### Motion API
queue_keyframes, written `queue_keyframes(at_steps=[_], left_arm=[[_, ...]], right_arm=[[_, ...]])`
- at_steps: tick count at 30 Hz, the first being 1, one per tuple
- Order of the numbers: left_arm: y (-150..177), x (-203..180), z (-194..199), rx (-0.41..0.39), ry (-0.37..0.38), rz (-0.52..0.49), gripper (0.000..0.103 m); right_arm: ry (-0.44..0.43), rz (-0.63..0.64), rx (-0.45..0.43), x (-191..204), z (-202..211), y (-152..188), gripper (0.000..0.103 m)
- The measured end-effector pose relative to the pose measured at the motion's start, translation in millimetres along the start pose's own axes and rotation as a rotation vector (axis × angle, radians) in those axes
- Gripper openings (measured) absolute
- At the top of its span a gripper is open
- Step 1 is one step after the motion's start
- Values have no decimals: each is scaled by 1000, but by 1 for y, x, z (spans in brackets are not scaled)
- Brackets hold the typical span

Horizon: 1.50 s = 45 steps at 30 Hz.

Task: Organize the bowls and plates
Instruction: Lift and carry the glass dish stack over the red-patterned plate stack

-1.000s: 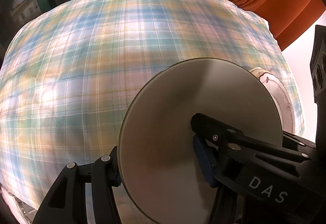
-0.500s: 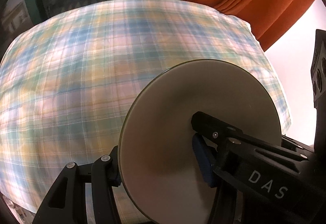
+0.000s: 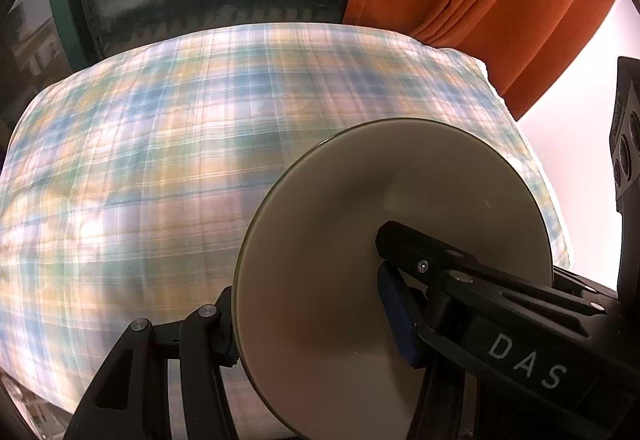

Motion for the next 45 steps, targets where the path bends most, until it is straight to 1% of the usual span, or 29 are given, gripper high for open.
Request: queue_keyframes(at_steps=[14, 17, 23, 28, 37, 45], left_arm=[[-6, -62, -8, -20, -24, 57, 56], [-6, -72, -10, -20, -22, 67, 56], [-8, -98, -15, -45, -17, 89, 56], [-8, -115, -25, -48, -12, 116, 56], [-3, -135, -47, -19, -7, 156, 56], [-2, -132, -65, 41, -21, 195, 56]], right_arm=[[-16, 67, 15, -56, 31, -13, 54], [-26, 78, 24, -70, 35, -16, 54], [-19, 113, 15, -92, 47, -21, 54], [-17, 136, 24, -111, 50, -27, 54], [-11, 158, 69, -146, 43, -27, 54], [-23, 153, 142, -159, 23, -28, 54]])
Point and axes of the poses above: each gripper's, at about its wrist camera, not at the fingertips, and z roughly against the way its jaws point, x to its left, y to its underside, the point moved 5 cm from there along -z, roughly the way its jaws point, and after that the axes turned 7 degrees about x, right-handed, at the moved point
